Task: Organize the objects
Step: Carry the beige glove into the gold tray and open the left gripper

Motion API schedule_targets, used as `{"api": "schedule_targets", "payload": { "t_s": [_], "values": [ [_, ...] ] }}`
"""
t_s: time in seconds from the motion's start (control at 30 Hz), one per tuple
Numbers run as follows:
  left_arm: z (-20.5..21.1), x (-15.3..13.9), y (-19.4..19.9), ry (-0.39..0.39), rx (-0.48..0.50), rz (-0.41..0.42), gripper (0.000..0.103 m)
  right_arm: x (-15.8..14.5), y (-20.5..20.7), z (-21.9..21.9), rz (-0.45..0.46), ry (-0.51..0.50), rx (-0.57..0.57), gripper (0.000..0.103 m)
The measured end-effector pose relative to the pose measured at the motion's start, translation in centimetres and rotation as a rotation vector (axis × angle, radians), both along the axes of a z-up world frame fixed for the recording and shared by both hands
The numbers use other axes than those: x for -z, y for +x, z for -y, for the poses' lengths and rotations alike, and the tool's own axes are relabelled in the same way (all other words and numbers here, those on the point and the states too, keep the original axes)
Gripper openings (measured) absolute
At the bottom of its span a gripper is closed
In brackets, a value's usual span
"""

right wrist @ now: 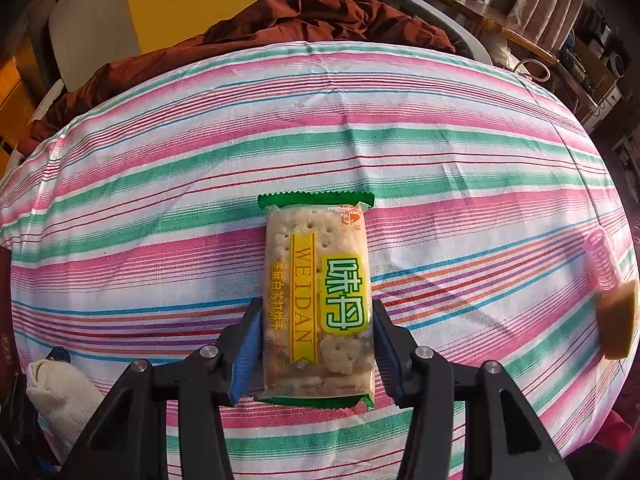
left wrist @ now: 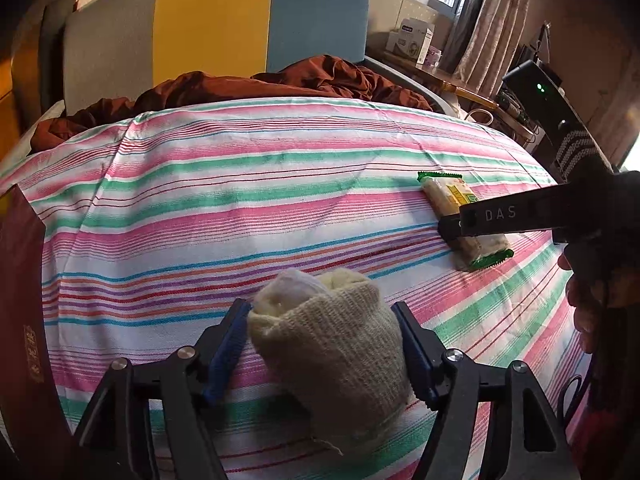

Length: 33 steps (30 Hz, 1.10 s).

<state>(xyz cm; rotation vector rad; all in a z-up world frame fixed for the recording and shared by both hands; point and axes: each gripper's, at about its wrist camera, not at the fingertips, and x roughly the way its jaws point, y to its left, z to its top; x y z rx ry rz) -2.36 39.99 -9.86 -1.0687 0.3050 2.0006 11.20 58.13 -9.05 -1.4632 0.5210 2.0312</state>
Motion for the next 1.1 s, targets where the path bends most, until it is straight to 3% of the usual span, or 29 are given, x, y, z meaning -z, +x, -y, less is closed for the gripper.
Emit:
{"api": "schedule_targets", "payload": {
  "t_s": [0.17, 0.37, 0.4, 0.5, 0.77, 0.9, 1.1],
  "values": [
    [-0.2, 0.1, 0.3, -0.004, -0.001, -0.019, 0.073, -0.6, -2.6, -0.4, 0.009, 0.016, -0.014, 0.05],
    [0.0, -0.2, 0.6, 0.007, -0.014, -0.023, 0.061, -0.9, -3.6, 1.3, 0.01, 0.027, -0.023, 0.049],
    [0.1, -0.2, 0.7, 0.006, -0.013, -0.024, 0.059, -0.3, -5.8, 1.5, 0.009, 0.027, -0.023, 0.049],
    [-0.1, -0.3, 1.2, -0.001, 0.001, -0.03, 0.055, -0.1, -7.0, 2.3, 0.007, 0.026, -0.022, 0.049],
    [0.6, -0.9, 1.6, -0.036, -0.006, -0.027, 0.054, 1.0, -6.8, -0.1, 0.0, 0.033, -0.03, 0.049],
    [1.5, -3.1, 2.9, -0.026, 0.005, -0.093, 0.054, 1.1, -6.9, 0.2, -0.001, 0.042, -0.037, 0.049],
    [3.6, -6.2, 4.1, 0.011, -0.015, -0.128, 0.054, 0.8, -6.7, 1.1, -0.004, 0.059, -0.045, 0.049]
  ]
}}
